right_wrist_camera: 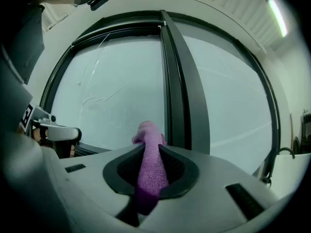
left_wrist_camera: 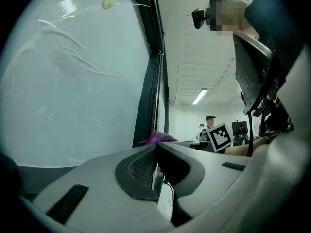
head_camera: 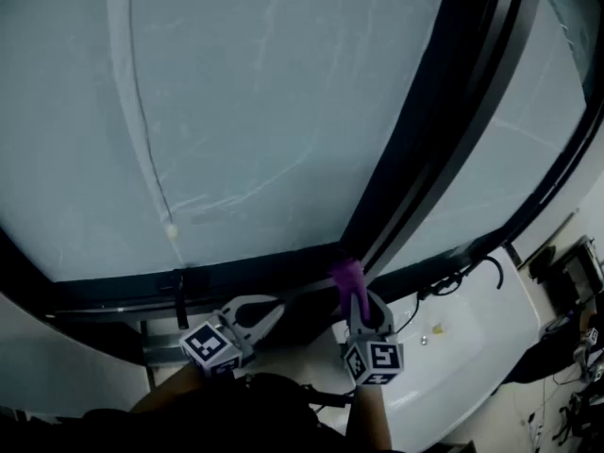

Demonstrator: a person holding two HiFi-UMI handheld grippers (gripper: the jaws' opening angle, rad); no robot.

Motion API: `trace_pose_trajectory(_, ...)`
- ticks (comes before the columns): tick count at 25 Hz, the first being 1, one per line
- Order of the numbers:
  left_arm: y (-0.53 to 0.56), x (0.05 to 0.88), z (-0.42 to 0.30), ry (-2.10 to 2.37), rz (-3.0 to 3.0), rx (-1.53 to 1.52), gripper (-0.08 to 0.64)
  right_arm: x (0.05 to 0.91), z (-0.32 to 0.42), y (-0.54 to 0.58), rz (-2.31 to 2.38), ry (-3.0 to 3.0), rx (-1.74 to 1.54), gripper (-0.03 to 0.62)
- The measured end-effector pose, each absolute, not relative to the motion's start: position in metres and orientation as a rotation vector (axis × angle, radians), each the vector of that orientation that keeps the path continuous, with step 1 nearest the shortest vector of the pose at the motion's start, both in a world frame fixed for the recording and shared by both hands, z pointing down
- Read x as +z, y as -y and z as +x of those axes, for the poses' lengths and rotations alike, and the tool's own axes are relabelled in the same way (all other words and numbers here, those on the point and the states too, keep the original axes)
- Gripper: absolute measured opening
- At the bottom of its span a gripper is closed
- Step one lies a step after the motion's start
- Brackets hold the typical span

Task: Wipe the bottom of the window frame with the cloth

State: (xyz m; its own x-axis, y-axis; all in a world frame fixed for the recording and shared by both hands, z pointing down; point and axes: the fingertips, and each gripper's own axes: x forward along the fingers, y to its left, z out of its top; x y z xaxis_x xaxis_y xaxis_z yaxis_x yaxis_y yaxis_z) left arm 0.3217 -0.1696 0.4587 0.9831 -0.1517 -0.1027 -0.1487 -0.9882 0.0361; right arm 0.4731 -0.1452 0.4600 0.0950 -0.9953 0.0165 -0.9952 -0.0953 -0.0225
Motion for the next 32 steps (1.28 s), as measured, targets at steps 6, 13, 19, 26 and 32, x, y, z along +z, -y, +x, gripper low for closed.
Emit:
trace_pose_trajectory(6,0.176,0.459,0.317,0.282,3.096,-0.158,0.003,0.452,0.482,0.179,-2.464,-2.164,0.145,0.065)
trace_pose_trajectory(13,0.188,0.463,0.306,0.426,3.073,-0.141,0.002,0.473,0.485,0.225,-2.743,-2.175,0.239,0.066)
trace_pose_trajectory(19,0.194,0.468,0.297,0.535,3.061,-0.084,0.002,0.488,0.495,0.242,-2.755,-2.126,0.07,0.065)
trace_pose_trajectory(26,0.191,0.47,0.286,0.667,3.035,-0.053,0.003,0.496,0.492,0.252,-2.729,-2.201,0.075,0.064)
trace_pose_trajectory(32,0.178,0.479,0.282,0.721,3.01,-0.045,0.003,0.496,0.491,0.252,-2.623,-2.269,-0.024,0.063)
